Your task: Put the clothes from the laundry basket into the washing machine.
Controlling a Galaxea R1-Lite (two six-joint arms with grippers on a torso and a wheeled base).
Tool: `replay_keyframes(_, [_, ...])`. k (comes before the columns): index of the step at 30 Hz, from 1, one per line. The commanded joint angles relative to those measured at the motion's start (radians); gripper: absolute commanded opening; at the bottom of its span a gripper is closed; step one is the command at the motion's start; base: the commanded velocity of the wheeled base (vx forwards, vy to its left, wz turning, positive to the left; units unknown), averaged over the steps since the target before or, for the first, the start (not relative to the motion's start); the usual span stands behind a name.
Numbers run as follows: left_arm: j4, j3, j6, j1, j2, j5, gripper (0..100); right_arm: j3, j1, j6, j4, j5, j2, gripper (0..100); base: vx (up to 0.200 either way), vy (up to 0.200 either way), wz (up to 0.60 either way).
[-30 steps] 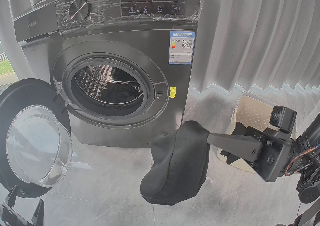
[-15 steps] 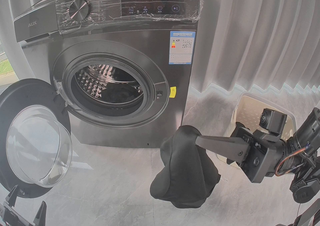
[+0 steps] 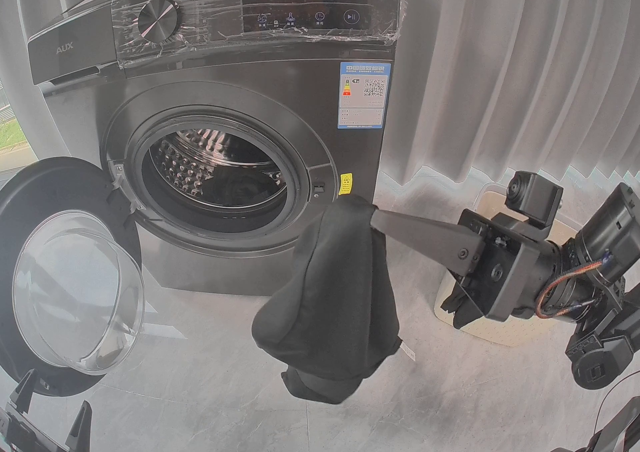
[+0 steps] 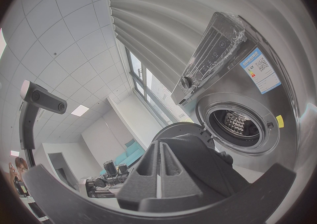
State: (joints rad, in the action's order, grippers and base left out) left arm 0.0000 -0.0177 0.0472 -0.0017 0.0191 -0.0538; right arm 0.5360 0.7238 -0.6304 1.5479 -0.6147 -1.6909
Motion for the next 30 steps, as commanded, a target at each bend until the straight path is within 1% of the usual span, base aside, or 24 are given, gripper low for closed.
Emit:
replay_keyframes(1, [-0.002,0.016,0.002,0.000,-0.019,0.000,100,0.027,-0.003,0.000,0.001,0.000,-0.030,0,0.000,0.000,0.00])
replay_keyframes(6, [-0.003,0.016,0.006,0.000,-0.019,0.000,100,0.047,-0.003,0.000,0.001,-0.002,-0.050,0,0.000,0.000,0.00])
replay_keyframes(8, [-0.009,0.016,-0.003,0.002,-0.019,0.003,100,0.052,-0.001,0.000,0.001,-0.002,-0.055,0,0.000,0.000,0.00])
replay_keyframes(9, [-0.046,-0.013,-0.024,0.005,-0.018,0.011,100,0.053,-0.001,0.000,0.001,0.000,-0.061,0,0.000,0.000,0.00])
replay_keyframes(10, [-0.055,-0.021,-0.027,0.005,-0.016,0.009,100,0.053,-0.001,0.000,0.001,0.000,-0.062,0,0.000,0.000,0.00])
replay_keyframes(11, [-0.160,-0.186,-0.086,0.005,0.054,0.005,100,0.059,-0.003,0.000,0.001,0.000,-0.069,0,0.000,0.000,0.00])
replay_keyframes(13, [-0.183,-0.318,-0.101,-0.014,0.163,-0.003,100,0.076,-0.003,0.000,0.001,0.000,-0.079,0,0.000,0.000,0.00])
replay_keyframes(14, [-0.179,-0.337,-0.098,-0.018,0.183,-0.009,100,0.082,-0.001,0.000,0.001,-0.002,-0.084,0,0.000,0.000,0.00])
replay_keyframes(16, [-0.161,-0.346,-0.090,-0.038,0.266,-0.083,100,0.096,0.000,0.000,0.001,0.000,-0.096,0,0.000,0.000,0.00])
replay_keyframes(18, [-0.150,-0.327,-0.090,-0.049,0.364,-0.185,100,0.110,-0.001,-0.002,0.001,0.000,-0.112,0,0.000,0.000,0.00])
replay_keyframes(19, [-0.147,-0.317,-0.090,-0.049,0.404,-0.228,100,0.118,-0.001,-0.002,0.001,0.000,-0.122,0,0.000,0.000,0.00])
replay_keyframes(21, [-0.147,-0.317,-0.090,-0.049,0.404,-0.228,100,0.118,-0.001,-0.002,0.001,0.000,-0.122,0,0.000,0.000,0.00])
replay_keyframes(22, [-0.152,-0.308,-0.090,-0.057,0.556,-0.336,100,0.131,-0.003,0.000,0.001,0.001,-0.150,0,0.000,0.000,0.00])
replay_keyframes(23, [-0.153,-0.308,-0.090,-0.058,0.568,-0.345,100,0.134,-0.003,0.000,0.001,0.001,-0.151,0,0.000,0.000,0.00])
replay_keyframes(24, [-0.156,-0.315,-0.090,-0.078,0.633,-0.382,100,0.147,-0.003,-0.002,0.001,0.001,-0.158,0,0.000,0.000,0.00])
replay_keyframes(25, [-0.156,-0.318,-0.089,-0.095,0.657,-0.393,100,0.150,-0.003,-0.002,0.001,0.001,-0.159,0,0.000,0.000,0.00])
replay_keyframes(28, [-0.160,-0.352,-0.101,-0.212,0.762,-0.393,100,0.174,-0.003,-0.002,0.001,0.019,-0.176,0,0.000,0.000,0.00])
replay_keyframes(30, [-0.161,-0.361,-0.107,-0.270,0.809,-0.382,100,0.190,-0.007,0.000,0.001,0.024,-0.199,0,0.000,0.000,0.00])
